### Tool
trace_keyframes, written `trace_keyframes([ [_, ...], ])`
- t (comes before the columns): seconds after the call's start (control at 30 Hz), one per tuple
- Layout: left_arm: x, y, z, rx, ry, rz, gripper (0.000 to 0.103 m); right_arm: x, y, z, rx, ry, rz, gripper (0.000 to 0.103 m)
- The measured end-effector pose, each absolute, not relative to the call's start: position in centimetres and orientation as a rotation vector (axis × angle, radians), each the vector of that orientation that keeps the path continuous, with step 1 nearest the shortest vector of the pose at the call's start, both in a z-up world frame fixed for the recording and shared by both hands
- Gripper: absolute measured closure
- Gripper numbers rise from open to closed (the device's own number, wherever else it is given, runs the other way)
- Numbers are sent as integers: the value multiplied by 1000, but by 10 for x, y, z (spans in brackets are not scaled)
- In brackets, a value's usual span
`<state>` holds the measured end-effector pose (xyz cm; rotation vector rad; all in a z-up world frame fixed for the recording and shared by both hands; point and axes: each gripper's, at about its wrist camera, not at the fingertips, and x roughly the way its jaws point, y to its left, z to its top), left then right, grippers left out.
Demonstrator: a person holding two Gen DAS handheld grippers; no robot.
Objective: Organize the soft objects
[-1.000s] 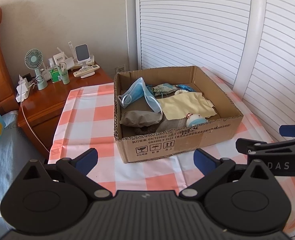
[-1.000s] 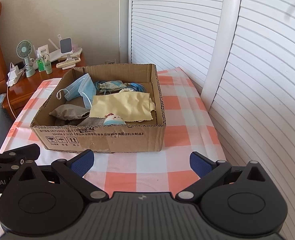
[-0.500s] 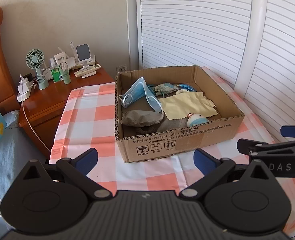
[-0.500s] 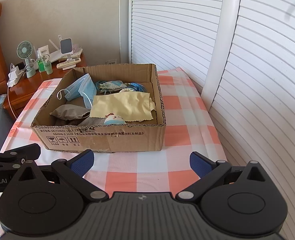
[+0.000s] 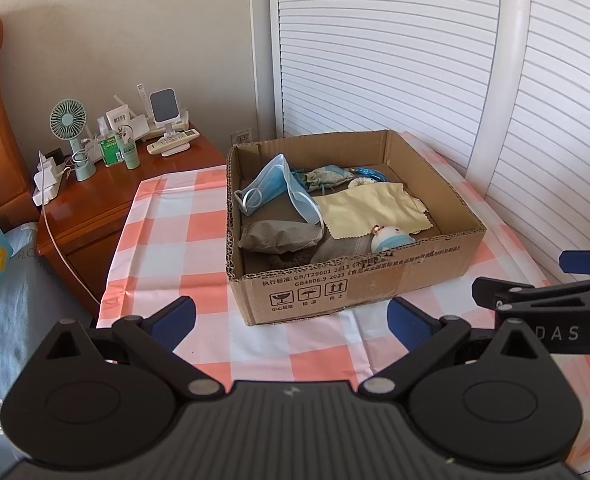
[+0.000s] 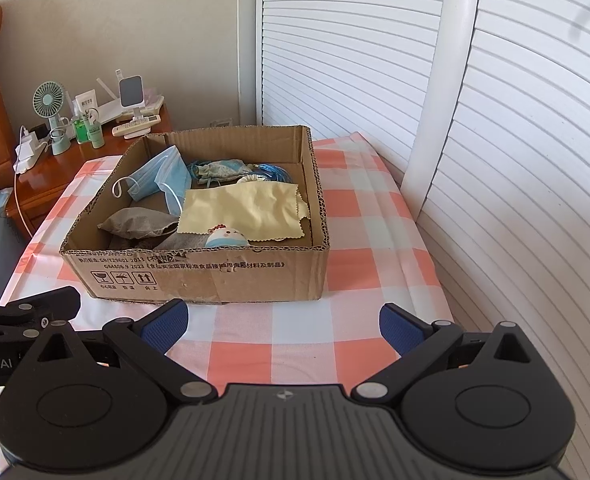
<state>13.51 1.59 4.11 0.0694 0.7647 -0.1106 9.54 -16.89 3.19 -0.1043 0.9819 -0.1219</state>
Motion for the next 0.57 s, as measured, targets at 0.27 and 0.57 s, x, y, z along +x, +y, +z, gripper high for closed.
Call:
trace_keyframes([
  [0.27, 135, 16, 41, 70, 765, -112, 1, 95, -170, 32, -105, 981, -121, 0],
  [0.57, 135, 15, 42, 71, 765, -112, 1, 94, -171, 32, -102, 979, -121, 0],
])
